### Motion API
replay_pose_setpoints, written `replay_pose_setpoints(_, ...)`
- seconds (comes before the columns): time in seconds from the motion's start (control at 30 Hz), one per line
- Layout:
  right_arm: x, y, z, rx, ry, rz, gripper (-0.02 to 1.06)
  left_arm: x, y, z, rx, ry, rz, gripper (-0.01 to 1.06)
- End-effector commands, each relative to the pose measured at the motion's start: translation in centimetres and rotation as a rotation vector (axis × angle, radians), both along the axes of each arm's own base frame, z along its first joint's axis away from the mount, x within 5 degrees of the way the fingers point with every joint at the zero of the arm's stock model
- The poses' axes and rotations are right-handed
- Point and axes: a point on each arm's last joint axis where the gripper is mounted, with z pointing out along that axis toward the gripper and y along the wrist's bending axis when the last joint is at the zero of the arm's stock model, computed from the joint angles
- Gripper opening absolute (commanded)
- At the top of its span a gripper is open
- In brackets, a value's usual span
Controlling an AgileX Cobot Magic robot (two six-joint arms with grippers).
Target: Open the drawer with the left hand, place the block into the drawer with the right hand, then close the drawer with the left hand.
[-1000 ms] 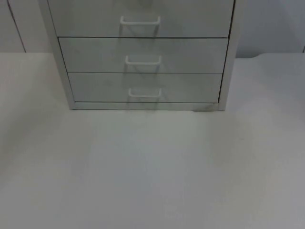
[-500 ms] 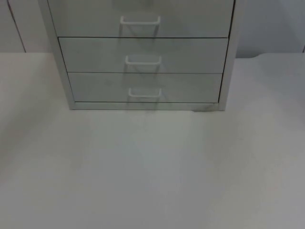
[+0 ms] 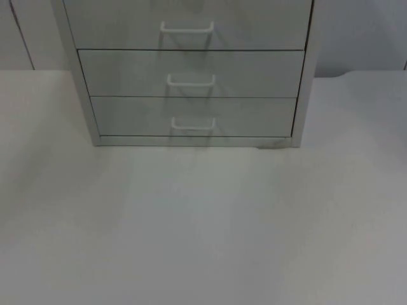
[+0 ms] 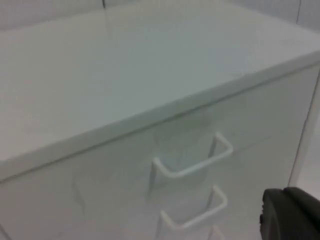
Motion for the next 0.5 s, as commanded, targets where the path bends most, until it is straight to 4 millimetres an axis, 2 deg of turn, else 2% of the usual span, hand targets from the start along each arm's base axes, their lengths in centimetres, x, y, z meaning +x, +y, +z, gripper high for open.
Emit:
replay_pose_setpoints(0.0,-0.1,-0.1,0.2,-0.003,-0.015,-0.004,1.03,-0.4,0.4,0.1,0.028,0.012,0.006,0.00)
replay_pose_setpoints(0.17,-0.2,-0.1,0.2,-0.003,-0.012,-0.004,1.03,-0.6,0.7,-0.2,0.120,0.016,-0.005,0.00)
replay_pose_setpoints(0.27,-0.2,-0.1,0.2,-0.003,-0.012,-0.004,1.03,-0.6,0.7,-0.2,0.090,0.032,0.003,0.00)
replay_pose_setpoints(0.37,-0.2,-0.1,0.2,-0.003,-0.012,-0.004,1.03,-0.7,0.9,-0.5,0.054,0.101,0.038,0.00)
replay_pose_setpoints(0.47,-0.2,-0.1,0.2,-0.003,-0.012,-0.004,1.03,-1.1,2.1,-1.1,0.055,0.220,0.170,0.00)
